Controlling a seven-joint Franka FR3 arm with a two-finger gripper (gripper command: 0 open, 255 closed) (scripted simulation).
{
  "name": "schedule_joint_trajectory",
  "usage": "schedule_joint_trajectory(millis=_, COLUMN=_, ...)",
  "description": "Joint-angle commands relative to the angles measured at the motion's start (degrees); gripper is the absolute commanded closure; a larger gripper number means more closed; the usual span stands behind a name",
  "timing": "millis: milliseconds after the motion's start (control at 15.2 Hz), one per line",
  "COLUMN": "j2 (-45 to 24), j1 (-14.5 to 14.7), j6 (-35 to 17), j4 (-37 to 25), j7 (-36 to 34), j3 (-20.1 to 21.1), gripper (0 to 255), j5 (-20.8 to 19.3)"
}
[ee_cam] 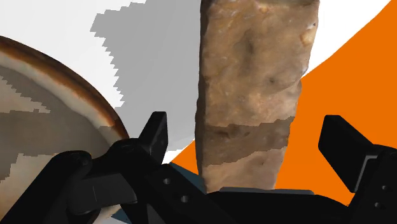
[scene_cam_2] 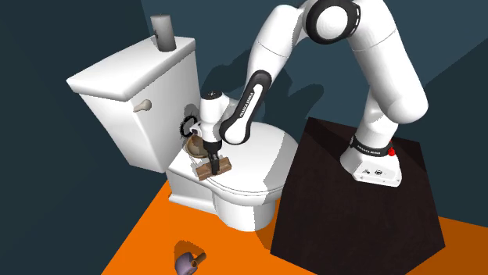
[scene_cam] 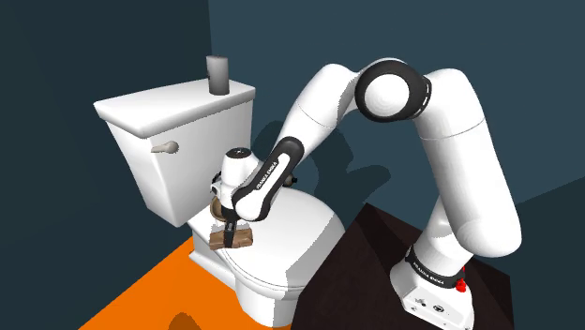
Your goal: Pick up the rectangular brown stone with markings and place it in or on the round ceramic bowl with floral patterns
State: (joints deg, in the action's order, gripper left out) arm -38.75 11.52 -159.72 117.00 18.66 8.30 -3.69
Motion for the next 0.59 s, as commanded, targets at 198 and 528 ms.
schedule_joint_trajectory(millis=198, j2=-2.8, j1=0.6, j6=-1.3, j4=-1.5, j7=-0.3, j3=-0.4, gripper=0, j5=-0.3)
schedule_joint_trajectory(millis=528, j2=-2.8, j1=0.6, j6=-1.3, j4=-1.5, j7=-0.3, j3=-0.4, gripper=0, j5=-0.3)
